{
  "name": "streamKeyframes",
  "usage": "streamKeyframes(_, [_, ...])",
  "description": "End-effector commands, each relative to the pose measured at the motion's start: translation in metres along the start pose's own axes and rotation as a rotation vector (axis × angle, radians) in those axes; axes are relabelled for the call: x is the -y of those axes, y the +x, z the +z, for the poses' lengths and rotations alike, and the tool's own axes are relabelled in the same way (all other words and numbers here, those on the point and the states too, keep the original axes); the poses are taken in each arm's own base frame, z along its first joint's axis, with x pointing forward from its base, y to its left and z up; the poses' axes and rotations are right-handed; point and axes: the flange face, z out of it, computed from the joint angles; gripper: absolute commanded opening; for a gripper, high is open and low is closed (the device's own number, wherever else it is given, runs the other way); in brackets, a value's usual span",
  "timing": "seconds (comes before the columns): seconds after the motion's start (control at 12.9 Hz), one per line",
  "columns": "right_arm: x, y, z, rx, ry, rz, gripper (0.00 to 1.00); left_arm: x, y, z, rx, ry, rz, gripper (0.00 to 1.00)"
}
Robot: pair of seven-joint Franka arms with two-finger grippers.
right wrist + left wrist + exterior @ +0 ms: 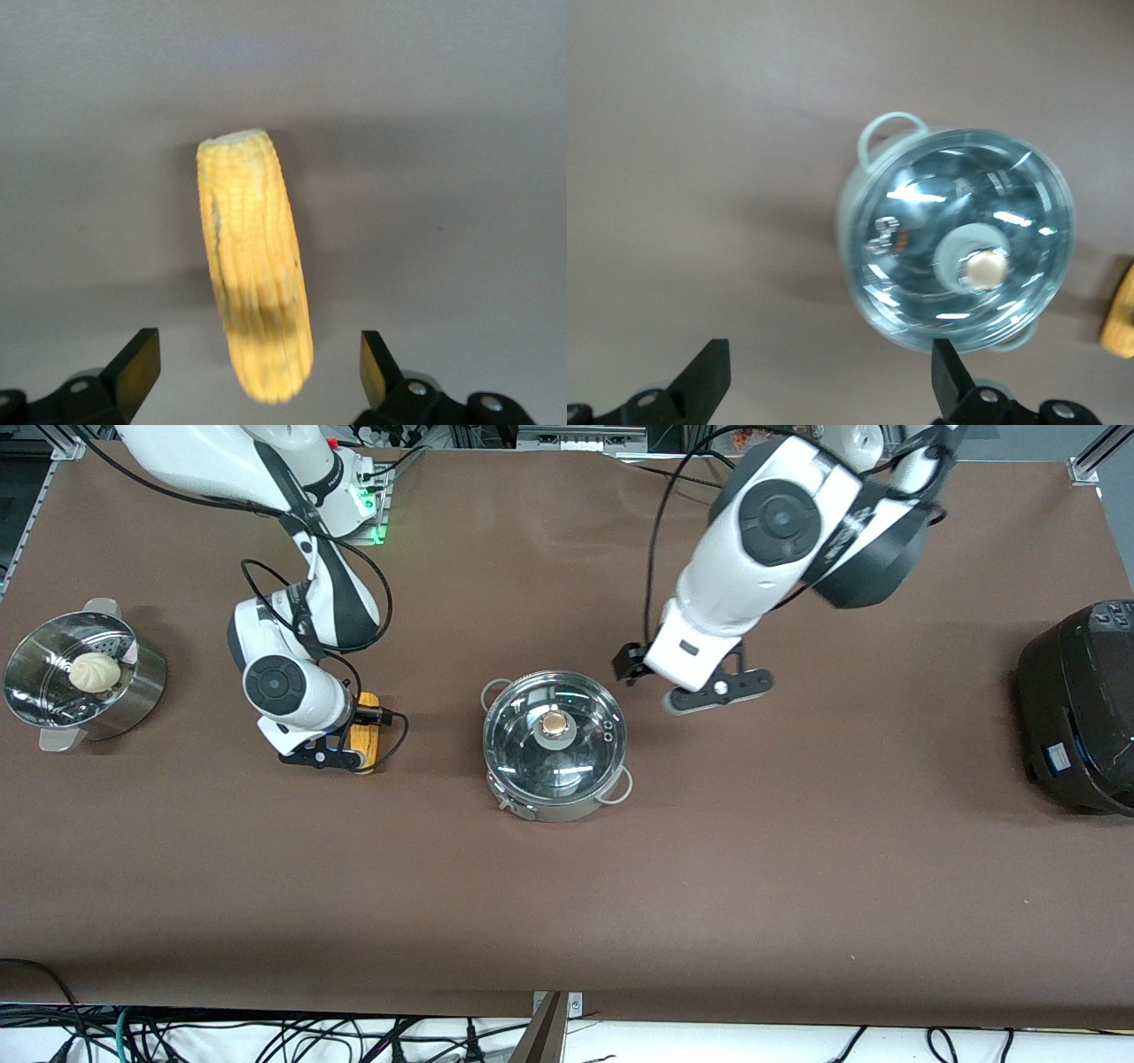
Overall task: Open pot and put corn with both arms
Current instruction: 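Move the right gripper to the corn while the left gripper reaches the lid, then grasp the corn with the right gripper while the left gripper grips the knob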
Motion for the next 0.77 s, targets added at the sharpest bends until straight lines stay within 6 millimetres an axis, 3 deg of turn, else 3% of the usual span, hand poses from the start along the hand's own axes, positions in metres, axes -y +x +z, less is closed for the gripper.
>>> streamKeyframes(0.0, [0.008,-0.001,0.023,-0.058,0.011,0.004,1.0,-0.046,0.011,0.033,-0.038,-0.048,-0.081,1.0])
streamKeyframes(0.23, [0.011,0.002,0.04,-0.086,0.029,-0.001,0.97,-0.073,-0.002,0.085,-0.077,-0.047,-0.098,1.0])
streamKeyframes(0.31, [0.011,0.002,0.04,-0.086,0.028,-0.005,0.82,-0.078,-0.007,0.095,-0.094,-0.032,-0.092,1.0])
streamKeyframes(0.54, [0.01,0.001,0.041,-0.086,0.004,-0.034,0.11,-0.088,-0.012,0.121,-0.109,-0.035,-0.103,0.99])
streamKeyframes(0.62, [0.009,0.001,0.041,-0.083,-0.005,-0.04,0.01,-0.091,-0.014,0.13,-0.117,-0.034,-0.108,0.99])
streamKeyframes(0.7, [0.009,0.001,0.041,-0.082,-0.006,-0.04,0.01,-0.094,-0.019,0.137,-0.126,-0.028,-0.103,0.99])
